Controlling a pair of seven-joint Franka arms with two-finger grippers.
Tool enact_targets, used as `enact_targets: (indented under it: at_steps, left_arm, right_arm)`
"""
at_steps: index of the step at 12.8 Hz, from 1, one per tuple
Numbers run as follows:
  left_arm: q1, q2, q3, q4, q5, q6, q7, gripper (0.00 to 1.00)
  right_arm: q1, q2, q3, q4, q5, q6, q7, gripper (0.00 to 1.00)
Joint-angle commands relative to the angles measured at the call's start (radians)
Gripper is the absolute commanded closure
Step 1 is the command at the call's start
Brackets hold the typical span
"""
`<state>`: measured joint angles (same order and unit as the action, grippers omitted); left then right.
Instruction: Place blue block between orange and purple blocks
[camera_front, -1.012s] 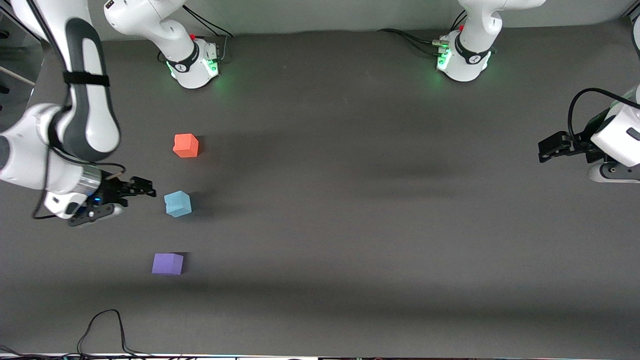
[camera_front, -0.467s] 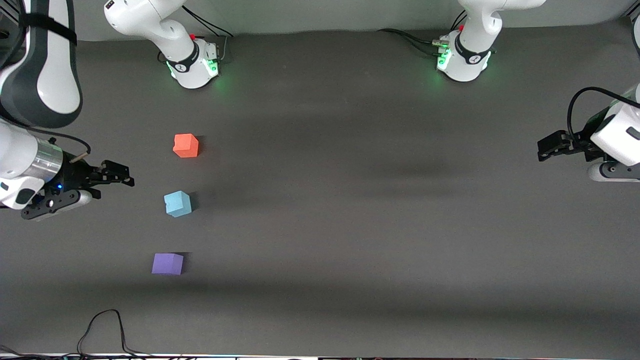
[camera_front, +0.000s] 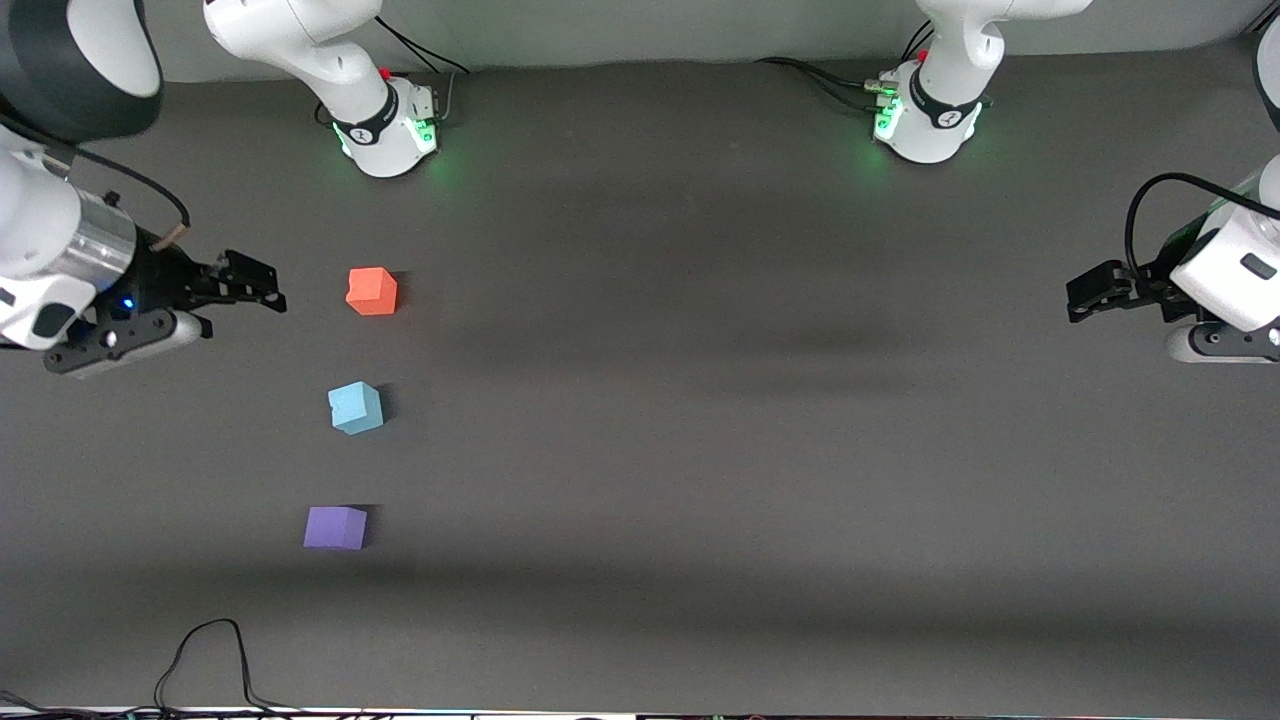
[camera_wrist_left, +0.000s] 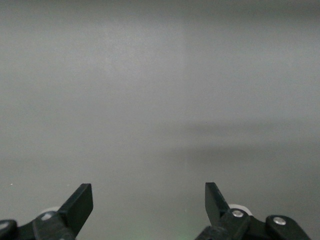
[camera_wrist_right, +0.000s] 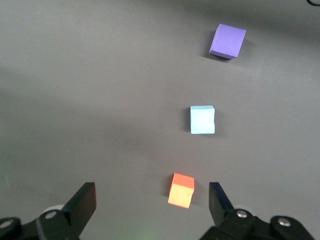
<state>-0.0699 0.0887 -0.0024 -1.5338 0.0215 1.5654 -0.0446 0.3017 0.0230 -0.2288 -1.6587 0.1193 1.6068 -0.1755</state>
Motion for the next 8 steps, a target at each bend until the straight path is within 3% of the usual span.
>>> enact_targets:
  at_steps: [1,4,8]
  left_arm:
    - [-0.011,-0.015,0.004,0.004,-0.005,-0.019,-0.018,0.0]
    - [-0.011,-0.015,0.001,0.0,-0.008,-0.019,-0.017,0.0]
    - [-0.013,-0.013,0.001,0.0,-0.009,-0.018,-0.017,0.0]
  right_arm:
    - [-0.122,-0.046,0.097,-0.067,-0.036,0.016,0.013,0.0]
    - [-0.242,-0.044,0.207,-0.067,-0.061,0.031,0.01,0.0]
    - [-0.23,-0.054,0.212,-0.078,-0.121,0.051,0.018,0.0]
